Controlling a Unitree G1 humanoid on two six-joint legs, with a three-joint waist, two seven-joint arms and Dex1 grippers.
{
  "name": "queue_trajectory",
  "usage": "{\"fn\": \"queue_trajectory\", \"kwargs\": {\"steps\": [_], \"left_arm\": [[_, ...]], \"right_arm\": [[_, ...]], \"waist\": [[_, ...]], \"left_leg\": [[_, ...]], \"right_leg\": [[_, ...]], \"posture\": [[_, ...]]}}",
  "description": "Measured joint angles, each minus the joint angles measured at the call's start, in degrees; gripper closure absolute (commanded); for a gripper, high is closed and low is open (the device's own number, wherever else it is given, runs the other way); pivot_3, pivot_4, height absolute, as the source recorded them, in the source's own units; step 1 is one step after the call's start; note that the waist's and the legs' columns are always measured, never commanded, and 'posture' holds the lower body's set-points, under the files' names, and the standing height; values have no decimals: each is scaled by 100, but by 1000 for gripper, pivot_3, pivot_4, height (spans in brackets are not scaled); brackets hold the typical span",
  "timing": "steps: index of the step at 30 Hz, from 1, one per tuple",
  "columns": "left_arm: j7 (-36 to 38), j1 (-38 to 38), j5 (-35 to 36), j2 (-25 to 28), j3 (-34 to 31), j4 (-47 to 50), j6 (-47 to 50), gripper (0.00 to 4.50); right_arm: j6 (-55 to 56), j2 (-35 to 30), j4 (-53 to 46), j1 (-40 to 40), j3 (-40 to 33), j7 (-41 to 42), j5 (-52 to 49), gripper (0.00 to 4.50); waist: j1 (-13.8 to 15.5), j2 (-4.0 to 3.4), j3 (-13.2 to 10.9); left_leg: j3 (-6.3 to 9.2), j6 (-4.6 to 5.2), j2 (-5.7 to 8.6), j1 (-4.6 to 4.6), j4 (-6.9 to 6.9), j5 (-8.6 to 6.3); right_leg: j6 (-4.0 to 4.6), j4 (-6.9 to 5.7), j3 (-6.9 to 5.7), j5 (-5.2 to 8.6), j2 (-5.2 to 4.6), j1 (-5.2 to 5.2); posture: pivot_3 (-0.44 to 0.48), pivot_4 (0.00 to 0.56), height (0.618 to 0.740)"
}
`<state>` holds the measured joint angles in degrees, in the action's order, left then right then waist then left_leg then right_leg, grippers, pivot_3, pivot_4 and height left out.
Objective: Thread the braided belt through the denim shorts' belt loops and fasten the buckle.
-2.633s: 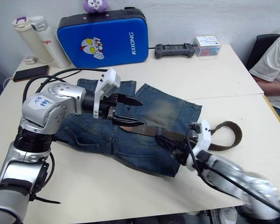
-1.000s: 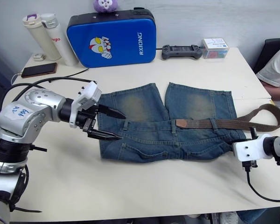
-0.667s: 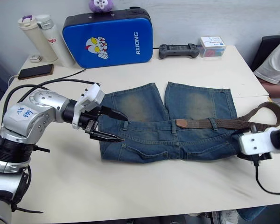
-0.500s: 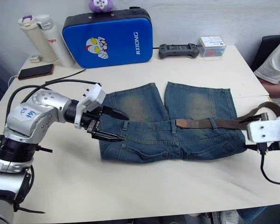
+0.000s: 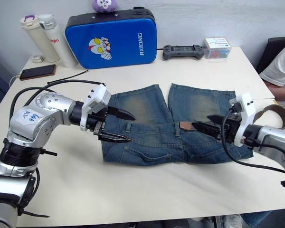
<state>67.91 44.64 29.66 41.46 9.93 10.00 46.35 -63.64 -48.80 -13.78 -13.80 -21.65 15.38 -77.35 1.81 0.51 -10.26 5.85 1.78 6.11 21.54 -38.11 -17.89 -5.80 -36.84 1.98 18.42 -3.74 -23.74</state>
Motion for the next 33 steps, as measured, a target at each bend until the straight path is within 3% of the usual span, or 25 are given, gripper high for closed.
{"fn": "queue_trajectory", "kwargs": {"steps": [5,11,19,33], "left_arm": [[-120,-78,13,-26,-16,83,-7,0],[-307,-77,66,-153,-71,210,-57,0],[-530,-53,65,-291,-212,210,-137,0],[-612,-48,53,-270,-212,250,-151,0]], "right_arm": [[703,675,73,629,-12,-2664,-2887,22],[1471,1546,190,832,-27,-4197,-3420,22],[1813,2211,309,523,-135,-4713,-3432,22],[2386,2497,578,280,-114,-4741,-3462,22]], "waist": [[-38,1,1],[-58,-1,4],[-102,-2,4],[-183,-3,5]], "left_leg": [[-3,2,-2,0,6,1],[-8,5,-1,-3,5,3],[-7,5,-3,-4,7,3],[-7,5,-3,-4,8,3]], "right_leg": [[0,0,1,0,0,-2],[-1,-6,6,0,3,-4],[0,-7,7,0,8,-6],[0,-8,6,0,8,-6]], "posture": [[0,150,740],[0,150,740],[0,150,740],[0,150,740]]}}
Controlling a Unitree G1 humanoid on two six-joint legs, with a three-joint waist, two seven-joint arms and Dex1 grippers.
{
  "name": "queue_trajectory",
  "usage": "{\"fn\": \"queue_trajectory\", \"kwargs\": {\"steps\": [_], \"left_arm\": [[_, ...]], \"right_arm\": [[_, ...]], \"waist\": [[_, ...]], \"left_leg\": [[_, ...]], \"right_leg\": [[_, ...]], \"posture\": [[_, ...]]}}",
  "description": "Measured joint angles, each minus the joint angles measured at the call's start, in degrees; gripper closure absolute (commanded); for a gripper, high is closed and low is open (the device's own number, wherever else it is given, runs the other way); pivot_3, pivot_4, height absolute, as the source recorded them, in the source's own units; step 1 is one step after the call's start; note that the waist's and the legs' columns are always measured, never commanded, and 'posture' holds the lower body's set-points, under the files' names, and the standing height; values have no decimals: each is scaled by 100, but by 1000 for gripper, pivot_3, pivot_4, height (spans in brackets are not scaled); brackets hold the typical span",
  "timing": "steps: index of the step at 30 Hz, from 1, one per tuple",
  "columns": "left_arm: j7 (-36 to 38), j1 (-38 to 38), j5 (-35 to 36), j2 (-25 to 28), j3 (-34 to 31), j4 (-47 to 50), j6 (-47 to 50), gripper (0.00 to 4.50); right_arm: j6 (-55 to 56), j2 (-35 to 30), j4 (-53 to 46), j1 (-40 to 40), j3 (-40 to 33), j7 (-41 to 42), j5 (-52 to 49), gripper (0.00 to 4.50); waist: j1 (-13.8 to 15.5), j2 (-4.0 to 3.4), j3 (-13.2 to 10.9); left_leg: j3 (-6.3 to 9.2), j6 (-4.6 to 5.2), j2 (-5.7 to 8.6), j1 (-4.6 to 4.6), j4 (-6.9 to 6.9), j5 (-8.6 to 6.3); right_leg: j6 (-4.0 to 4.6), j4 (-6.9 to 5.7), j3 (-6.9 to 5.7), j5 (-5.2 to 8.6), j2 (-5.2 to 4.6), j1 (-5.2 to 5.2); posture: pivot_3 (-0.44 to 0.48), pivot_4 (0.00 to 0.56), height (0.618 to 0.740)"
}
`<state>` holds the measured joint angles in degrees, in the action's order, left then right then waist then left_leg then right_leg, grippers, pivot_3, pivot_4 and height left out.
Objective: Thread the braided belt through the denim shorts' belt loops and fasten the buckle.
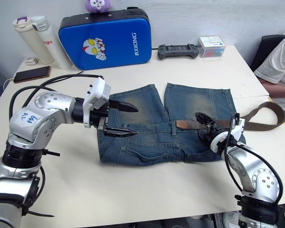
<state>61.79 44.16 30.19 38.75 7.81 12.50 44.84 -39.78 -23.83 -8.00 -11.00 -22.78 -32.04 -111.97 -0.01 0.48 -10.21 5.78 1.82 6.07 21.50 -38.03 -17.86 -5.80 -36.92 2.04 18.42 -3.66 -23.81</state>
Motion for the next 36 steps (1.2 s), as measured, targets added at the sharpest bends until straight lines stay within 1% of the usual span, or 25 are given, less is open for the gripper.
{"fn": "queue_trajectory", "kwargs": {"steps": [8,14,20,22,23,24,28,30,31,32,36], "left_arm": [[51,62,-52,7,6,-27,-46,0],[84,72,-113,9,6,-148,-53,0],[104,110,-132,10,10,-151,-53,0],[112,172,-143,10,12,-155,-54,0],[119,186,-144,11,12,-156,-57,0],[131,190,-147,11,12,-159,-59,0],[155,191,-187,10,20,-199,-75,0],[162,202,-291,11,85,-248,-167,0],[168,209,-328,10,138,-263,-197,0],[181,210,-356,3,198,-286,-239,0],[210,210,-384,4,221,-433,-283,0]], "right_arm": [[2,-36,377,-267,5,132,284,22],[465,521,528,-375,-119,421,655,22],[625,837,573,-342,-213,623,984,22],[702,960,577,-328,-240,664,1097,537],[739,1038,597,-312,-249,689,1182,897],[772,1125,623,-295,-255,717,1264,1336],[877,1394,742,-227,-252,897,1579,3387],[868,1475,724,-326,-239,966,1703,4288],[855,1509,721,-352,-236,998,1750,4400],[854,1550,763,-369,-234,1035,1830,4400],[786,1545,741,-358,-343,1337,1826,4400]], "waist": [[-6,-1,0],[-8,5,5],[-4,20,15],[-5,31,22],[-5,35,26],[-6,35,28],[-15,35,28],[-20,58,47],[-34,76,59],[-44,95,72],[-39,97,73]], "left_leg": [[0,0,0,-2,0,0],[0,0,0,-8,0,0],[0,0,0,-24,0,0],[1,0,0,-29,0,0],[1,0,0,-30,1,-1],[1,-1,0,-30,1,-1],[1,-1,0,-31,2,-1],[1,-2,-1,-37,3,-1],[1,-4,-4,-39,4,-2],[1,-7,-7,-43,4,-4],[1,-7,-7,-41,5,-4]], "right_leg": [[0,0,1,0,0,1],[0,-1,0,0,0,7],[0,1,1,0,0,22],[0,0,1,0,0,25],[0,1,0,0,0,26],[0,1,1,0,0,26],[0,-1,2,0,1,24],[0,-1,2,0,2,27],[0,-1,4,0,7,29],[2,1,4,-1,11,32],[4,2,5,-2,11,30]], "posture": [[0,150,740],[0,150,740],[0,150,740],[0,150,740],[0,150,740],[0,150,740],[0,150,740],[0,150,740],[0,150,740],[0,150,740],[0,150,740]]}}
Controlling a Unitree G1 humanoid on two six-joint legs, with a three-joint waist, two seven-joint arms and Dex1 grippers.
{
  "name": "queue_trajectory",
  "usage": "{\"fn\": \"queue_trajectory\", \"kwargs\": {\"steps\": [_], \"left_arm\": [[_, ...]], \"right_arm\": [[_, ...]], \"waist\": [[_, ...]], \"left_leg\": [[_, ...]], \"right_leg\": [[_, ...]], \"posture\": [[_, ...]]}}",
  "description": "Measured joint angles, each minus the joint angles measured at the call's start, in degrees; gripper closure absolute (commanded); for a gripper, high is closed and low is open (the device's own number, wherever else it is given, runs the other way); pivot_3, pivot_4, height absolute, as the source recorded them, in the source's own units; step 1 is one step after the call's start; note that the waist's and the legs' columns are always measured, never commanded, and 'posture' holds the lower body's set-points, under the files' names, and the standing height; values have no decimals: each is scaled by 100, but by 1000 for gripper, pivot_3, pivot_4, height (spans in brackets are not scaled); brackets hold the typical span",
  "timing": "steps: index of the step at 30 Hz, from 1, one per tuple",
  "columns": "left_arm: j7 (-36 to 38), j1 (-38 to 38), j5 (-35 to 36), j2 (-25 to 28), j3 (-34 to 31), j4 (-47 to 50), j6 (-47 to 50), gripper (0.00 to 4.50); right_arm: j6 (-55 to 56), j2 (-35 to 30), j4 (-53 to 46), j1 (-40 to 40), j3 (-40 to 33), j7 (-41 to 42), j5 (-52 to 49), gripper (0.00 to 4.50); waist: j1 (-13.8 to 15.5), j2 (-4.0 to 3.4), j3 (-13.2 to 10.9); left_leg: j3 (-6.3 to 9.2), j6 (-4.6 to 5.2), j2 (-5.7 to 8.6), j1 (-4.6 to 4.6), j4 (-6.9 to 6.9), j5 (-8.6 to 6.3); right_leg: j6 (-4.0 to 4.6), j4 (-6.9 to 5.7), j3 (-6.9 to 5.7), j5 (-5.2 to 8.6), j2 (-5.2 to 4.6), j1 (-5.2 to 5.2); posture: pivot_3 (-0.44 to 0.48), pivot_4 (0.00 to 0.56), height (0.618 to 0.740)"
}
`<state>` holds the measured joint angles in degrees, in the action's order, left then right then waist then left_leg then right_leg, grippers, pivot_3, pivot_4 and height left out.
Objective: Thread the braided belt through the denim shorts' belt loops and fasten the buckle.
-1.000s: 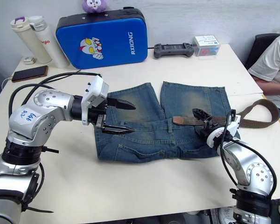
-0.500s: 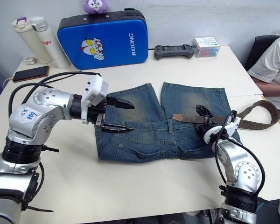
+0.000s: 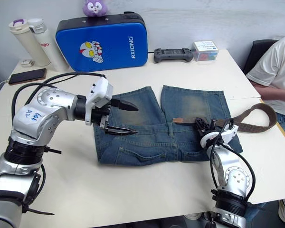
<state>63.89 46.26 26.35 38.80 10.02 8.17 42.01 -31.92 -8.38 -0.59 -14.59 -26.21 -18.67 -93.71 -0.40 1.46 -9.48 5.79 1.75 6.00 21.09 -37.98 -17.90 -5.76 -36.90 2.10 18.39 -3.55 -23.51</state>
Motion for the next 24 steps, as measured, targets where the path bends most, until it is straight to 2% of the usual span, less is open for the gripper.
{"fn": "queue_trajectory", "kwargs": {"steps": [8,19,24], "left_arm": [[64,0,-102,10,19,-5,-110,0],[83,0,-119,11,20,-4,-112,0],[128,0,-146,62,20,-8,-111,0]], "right_arm": [[-722,-496,102,334,-277,688,-712,4400],[-830,-526,244,504,-618,1319,-1202,4400],[-1154,-943,224,789,-464,1919,-731,4400]], "waist": [[45,-55,-33],[24,-95,-57],[35,-97,-58]], "left_leg": [[0,3,2,18,10,-1],[-2,3,1,21,16,-1],[-2,3,2,22,16,-1]], "right_leg": [[0,1,0,0,-4,-12],[0,0,3,0,-3,-20],[0,1,3,0,-4,-19]], "posture": [[0,150,740],[0,150,740],[0,150,740]]}}
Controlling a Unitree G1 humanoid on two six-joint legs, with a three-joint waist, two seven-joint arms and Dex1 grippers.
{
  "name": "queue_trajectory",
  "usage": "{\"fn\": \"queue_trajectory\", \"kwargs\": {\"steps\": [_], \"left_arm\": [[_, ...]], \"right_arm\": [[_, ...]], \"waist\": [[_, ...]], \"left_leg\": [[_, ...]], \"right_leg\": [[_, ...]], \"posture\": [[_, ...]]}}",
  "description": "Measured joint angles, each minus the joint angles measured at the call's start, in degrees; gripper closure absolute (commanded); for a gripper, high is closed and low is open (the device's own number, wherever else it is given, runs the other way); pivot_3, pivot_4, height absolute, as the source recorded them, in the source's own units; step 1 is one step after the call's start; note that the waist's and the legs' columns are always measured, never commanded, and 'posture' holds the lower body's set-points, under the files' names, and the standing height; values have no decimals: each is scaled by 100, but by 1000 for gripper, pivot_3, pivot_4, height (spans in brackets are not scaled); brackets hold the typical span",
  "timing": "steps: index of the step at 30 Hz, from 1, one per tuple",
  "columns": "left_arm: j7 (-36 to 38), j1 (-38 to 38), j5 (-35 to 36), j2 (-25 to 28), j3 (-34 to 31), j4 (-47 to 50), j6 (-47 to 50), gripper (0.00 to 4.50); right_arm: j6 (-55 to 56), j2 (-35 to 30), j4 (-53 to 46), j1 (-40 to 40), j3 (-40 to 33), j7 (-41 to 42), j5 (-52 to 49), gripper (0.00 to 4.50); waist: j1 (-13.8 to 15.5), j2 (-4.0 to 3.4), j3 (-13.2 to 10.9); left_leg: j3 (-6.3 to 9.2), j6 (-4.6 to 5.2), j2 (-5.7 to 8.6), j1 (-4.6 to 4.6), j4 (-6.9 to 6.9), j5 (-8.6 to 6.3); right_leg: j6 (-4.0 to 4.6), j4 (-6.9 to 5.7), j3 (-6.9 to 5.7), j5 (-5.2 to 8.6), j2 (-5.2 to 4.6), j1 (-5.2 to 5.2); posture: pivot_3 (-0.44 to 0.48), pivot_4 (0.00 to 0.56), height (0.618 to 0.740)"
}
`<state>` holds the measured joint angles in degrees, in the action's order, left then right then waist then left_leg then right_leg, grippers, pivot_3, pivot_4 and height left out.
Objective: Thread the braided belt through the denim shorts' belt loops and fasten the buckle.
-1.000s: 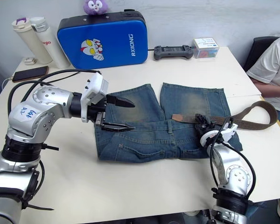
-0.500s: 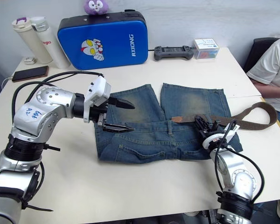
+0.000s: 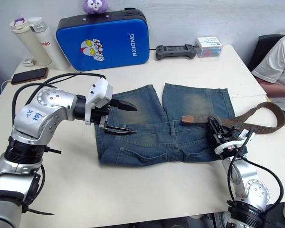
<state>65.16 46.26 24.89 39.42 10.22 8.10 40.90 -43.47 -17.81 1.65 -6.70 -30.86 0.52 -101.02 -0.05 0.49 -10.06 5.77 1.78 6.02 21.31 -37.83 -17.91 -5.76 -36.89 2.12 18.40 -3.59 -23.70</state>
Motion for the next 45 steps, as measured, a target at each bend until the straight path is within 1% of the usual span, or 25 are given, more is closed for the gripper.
{"fn": "queue_trajectory", "kwargs": {"steps": [4,8,11,23,28,31,40,45], "left_arm": [[7,0,-20,-2,0,1,0,0],[45,0,-26,-2,16,1,0,0],[58,0,-32,-1,17,1,2,0],[-28,-76,-30,64,14,138,165,0],[-73,-196,-29,195,-9,225,227,0],[-95,-196,-27,196,-13,234,232,0],[-132,-196,-23,195,-13,236,236,0],[-135,-196,-25,191,-13,236,229,0]], "right_arm": [[-81,-38,-134,78,185,373,381,4400],[-51,-26,-242,111,274,528,664,4400],[-11,137,-330,108,330,611,823,4400],[100,739,-366,-138,405,473,894,4400],[43,710,-326,-146,392,421,826,4400],[-61,575,-324,-188,580,561,1101,4400],[-55,689,-443,-249,833,756,1584,4400],[-36,741,-640,-424,1230,526,2297,4400]], "waist": [[-2,0,0],[-9,0,0],[-15,0,0],[-33,-1,0],[-18,-1,0],[-32,2,1],[-170,8,5],[-219,24,15]], "left_leg": [[0,-1,0,-1,0,0],[0,-1,-1,-1,0,0],[0,-1,-1,-2,0,0],[-1,-3,-2,-2,3,1],[-1,-4,-2,-2,4,1],[-1,-4,-4,-5,4,1],[0,-10,-13,-12,17,-1],[0,-16,-15,-23,18,-1]], "right_leg": [[0,2,1,0,0,-1],[0,2,0,0,1,-2],[0,2,1,0,2,-2],[0,-2,2,0,4,-7],[0,0,2,0,3,-6],[1,1,2,0,5,-6],[2,-8,1,1,13,-6],[5,-7,10,1,20,-7]], "posture": [[0,150,740],[0,150,740],[0,150,740],[0,150,740],[0,150,740],[0,150,740],[0,150,740],[0,150,740]]}}
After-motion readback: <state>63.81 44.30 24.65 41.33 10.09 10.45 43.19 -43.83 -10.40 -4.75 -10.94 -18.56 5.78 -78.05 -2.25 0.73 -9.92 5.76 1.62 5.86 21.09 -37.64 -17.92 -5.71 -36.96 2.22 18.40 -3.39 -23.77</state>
